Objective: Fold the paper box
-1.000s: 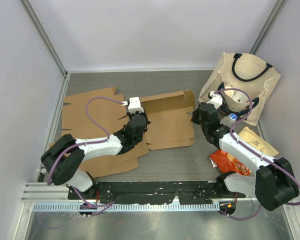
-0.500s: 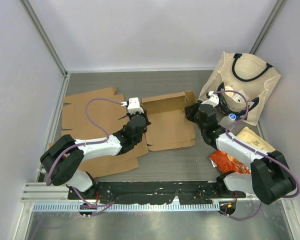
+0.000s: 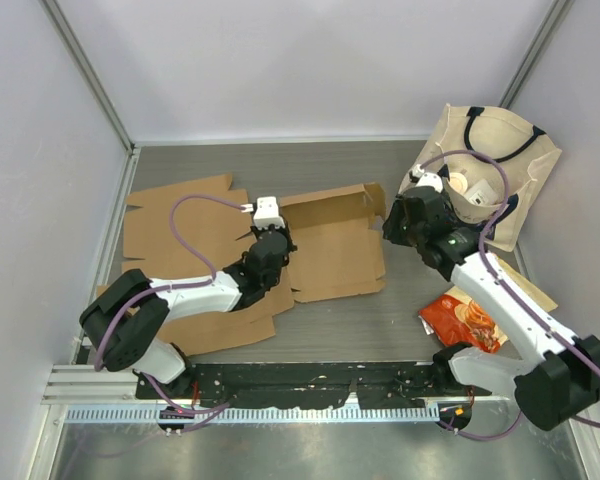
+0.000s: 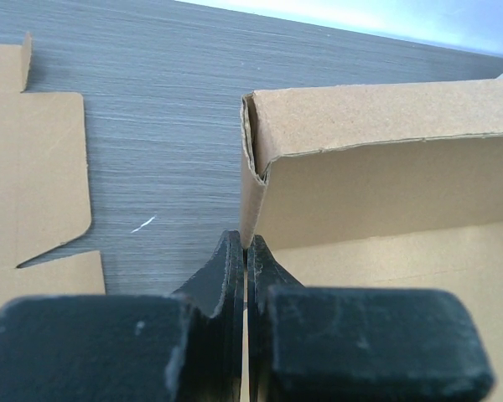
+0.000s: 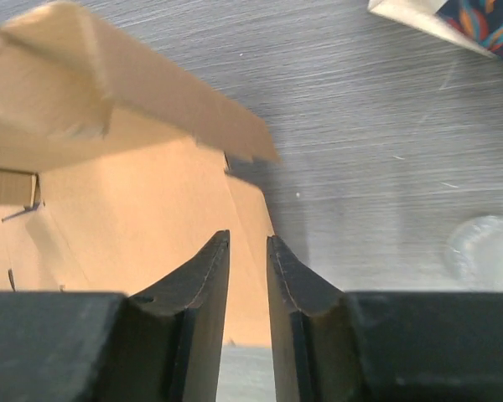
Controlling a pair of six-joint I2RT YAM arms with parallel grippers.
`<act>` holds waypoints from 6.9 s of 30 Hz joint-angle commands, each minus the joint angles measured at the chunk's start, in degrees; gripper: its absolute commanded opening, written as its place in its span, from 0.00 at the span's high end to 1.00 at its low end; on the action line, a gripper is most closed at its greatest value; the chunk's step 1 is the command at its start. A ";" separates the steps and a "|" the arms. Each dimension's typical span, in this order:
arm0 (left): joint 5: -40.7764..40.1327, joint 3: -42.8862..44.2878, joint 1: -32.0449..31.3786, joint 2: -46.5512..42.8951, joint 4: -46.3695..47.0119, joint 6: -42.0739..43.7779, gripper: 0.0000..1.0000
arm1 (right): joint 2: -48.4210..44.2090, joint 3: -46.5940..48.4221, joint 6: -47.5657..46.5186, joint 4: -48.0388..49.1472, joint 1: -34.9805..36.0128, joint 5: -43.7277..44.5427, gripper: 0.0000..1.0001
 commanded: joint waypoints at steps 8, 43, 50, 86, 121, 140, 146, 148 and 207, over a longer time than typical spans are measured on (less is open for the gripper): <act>1.57 -1.34 1.07 -0.83 7.73 7.82 1.00 | 4.82 26.66 -26.16 -18.03 -2.60 -5.27 0.52; 2.54 -2.22 0.98 3.11 14.49 9.76 1.00 | 21.01 34.61 -23.22 -20.60 -4.63 -16.27 0.96; 0.60 -1.60 0.80 8.56 22.04 11.52 1.00 | 22.42 35.23 -3.09 -22.97 -4.63 -12.13 0.99; 2.62 -8.72 -1.31 13.76 34.18 18.03 1.00 | 0.10 -1.51 -3.78 12.45 -10.43 -22.78 0.47; 3.77 -8.46 -1.22 13.67 32.78 17.76 1.00 | 5.54 -13.99 -24.17 31.69 -2.34 -17.50 0.55; 3.77 -8.46 -1.30 12.97 30.14 15.92 1.00 | -5.97 -27.09 -20.12 41.10 -1.73 -21.80 0.54; 4.38 -8.19 -1.31 12.27 29.09 15.74 1.00 | -5.62 -29.20 -18.90 45.58 -1.64 -24.11 0.50; 4.73 -8.19 -1.22 12.18 28.82 15.56 1.00 | -5.36 -29.02 -19.77 47.34 -1.64 -23.21 0.49; 4.73 -3.62 -0.78 16.40 25.48 16.35 1.00 | -2.38 -17.69 -16.69 18.25 -3.13 -6.77 0.51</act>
